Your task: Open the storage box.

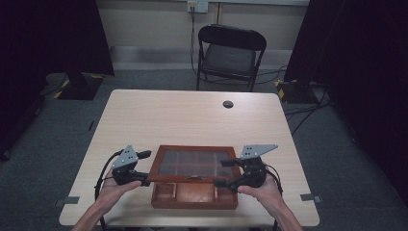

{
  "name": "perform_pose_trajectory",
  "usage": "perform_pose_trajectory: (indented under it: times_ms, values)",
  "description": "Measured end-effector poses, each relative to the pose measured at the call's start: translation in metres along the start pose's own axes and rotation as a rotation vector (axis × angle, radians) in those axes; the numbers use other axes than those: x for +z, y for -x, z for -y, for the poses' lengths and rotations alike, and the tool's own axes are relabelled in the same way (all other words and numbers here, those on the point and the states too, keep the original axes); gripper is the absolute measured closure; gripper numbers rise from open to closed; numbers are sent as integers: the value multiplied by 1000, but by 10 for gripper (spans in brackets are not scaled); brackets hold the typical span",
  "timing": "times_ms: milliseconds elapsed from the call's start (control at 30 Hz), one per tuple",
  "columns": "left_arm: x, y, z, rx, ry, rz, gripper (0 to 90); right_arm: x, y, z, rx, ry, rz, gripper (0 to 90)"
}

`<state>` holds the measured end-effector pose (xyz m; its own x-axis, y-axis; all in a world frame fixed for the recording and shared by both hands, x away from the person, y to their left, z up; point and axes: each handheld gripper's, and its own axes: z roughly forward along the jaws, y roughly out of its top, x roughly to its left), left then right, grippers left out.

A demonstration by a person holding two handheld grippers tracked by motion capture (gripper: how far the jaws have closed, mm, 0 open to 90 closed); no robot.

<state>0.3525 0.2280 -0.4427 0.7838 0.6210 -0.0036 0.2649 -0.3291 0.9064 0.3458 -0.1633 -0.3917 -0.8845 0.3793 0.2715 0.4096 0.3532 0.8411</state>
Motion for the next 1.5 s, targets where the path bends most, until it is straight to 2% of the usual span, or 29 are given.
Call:
perform_pose_trajectory:
  times_ms: [167,467,533,600,733,1067,1100,1267,1333,1500]
  values:
    - [-1,-1,-5,-12,42,4,253,-4,3,2,3,5,25,155]
    - [3,-2,-11,-14,29,31,325,-4,6,2,-13,19,26,145]
    - [3,-3,-13,-17,34,31,333,-5,6,1,-23,22,39,149]
    - [3,-4,-16,-1,21,39,343,-7,6,0,-25,29,50,149]
    - [3,-8,-19,-25,37,40,354,-12,8,-1,-31,42,85,151]
    - [6,-16,-27,-36,49,68,390,-12,22,-7,-32,66,139,183]
    - [7,-17,-27,-50,56,77,389,-12,23,-7,-34,69,140,199]
    - [11,-19,-32,-56,38,90,395,-12,28,-10,-25,70,138,247]
    - [12,-20,-35,-52,33,83,401,-12,30,-10,-21,74,129,274]
    - [19,-21,-37,-79,38,87,392,-12,35,-12,-11,98,139,300]
